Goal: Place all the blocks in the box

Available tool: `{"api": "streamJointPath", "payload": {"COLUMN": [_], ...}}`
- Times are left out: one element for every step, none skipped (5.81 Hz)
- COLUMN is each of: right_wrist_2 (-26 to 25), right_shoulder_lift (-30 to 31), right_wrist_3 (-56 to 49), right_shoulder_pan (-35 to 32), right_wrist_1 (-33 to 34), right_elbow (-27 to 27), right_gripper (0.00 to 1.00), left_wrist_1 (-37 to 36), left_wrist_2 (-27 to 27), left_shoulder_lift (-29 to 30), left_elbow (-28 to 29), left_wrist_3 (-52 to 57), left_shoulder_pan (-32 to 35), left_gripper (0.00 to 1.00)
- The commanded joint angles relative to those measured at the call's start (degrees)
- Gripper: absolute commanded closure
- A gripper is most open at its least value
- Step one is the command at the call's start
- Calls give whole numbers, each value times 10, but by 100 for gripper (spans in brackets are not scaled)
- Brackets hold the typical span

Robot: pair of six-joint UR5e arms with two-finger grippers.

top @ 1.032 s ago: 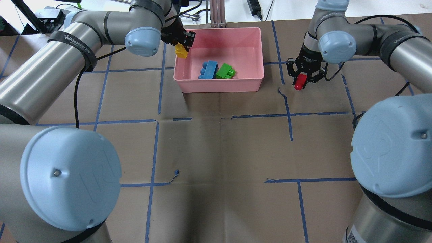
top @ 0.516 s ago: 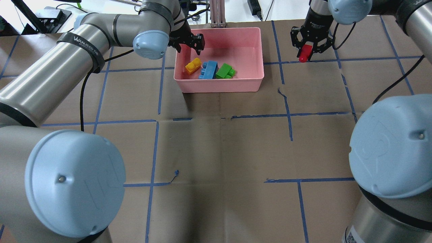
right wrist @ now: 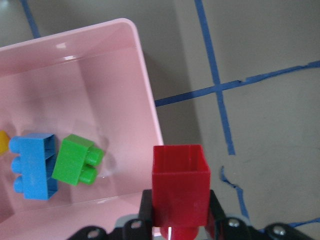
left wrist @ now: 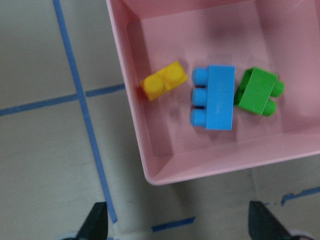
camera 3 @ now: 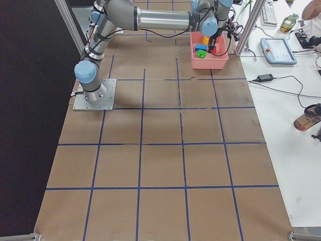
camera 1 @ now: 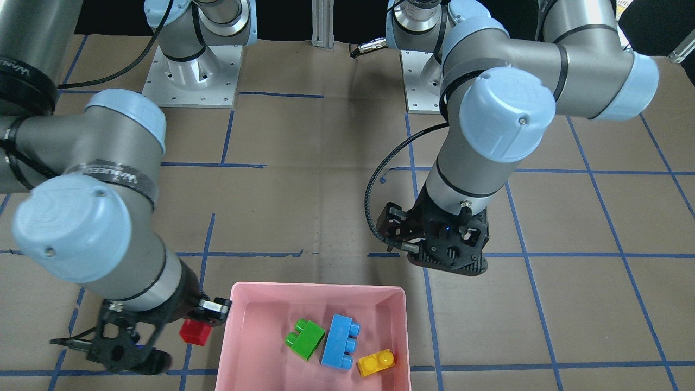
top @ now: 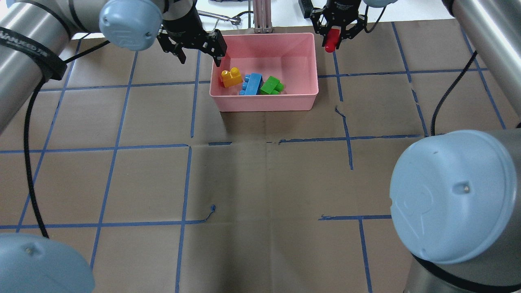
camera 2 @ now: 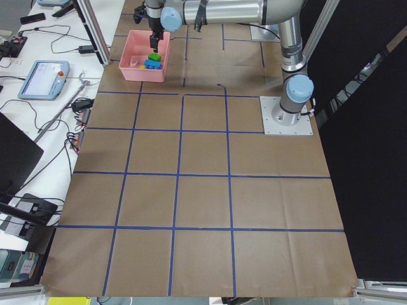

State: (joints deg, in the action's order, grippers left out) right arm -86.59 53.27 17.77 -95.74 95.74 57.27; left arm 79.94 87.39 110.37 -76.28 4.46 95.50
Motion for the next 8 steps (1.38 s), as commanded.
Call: {"api": "streamJointPath", "payload": {"right_wrist_2": [20, 20, 20, 20, 18, 19, 19, 17], "right_shoulder_lift": [-53, -86, -95, -98, -91, -77, -43, -7], "right_wrist_3": [2, -2, -5, 1, 0, -5, -15, -75], "right_shoulder_pan": [-50, -59, -60, -59, -55, -51, -43, -21], "right_wrist_1": [50, 76, 77, 128, 132, 100, 47, -2], "right_elbow": [-14, -13, -10, 5, 15, 11, 10, 17], "right_gripper": [74, 73, 61, 1, 0, 0, 0, 0], "left_wrist_1": [55, 98, 108, 108, 109, 118, 127, 143], "left_wrist_2": [3, 8, 7, 7, 7, 9, 9, 11], "left_shoulder_lift": [-87, -121, -131, -132, -132, -145, -150, -154], "left_elbow": [-42, -34, -29, -40, -38, -46, -47, -47], "left_wrist_3": [-11, -23, -24, -25, -26, -26, -25, -25], "left_shoulder_pan": [-22, -28, -32, -30, -30, -29, -32, -31], "left_gripper": [0, 0, 0, 0, 0, 0, 0, 0]}}
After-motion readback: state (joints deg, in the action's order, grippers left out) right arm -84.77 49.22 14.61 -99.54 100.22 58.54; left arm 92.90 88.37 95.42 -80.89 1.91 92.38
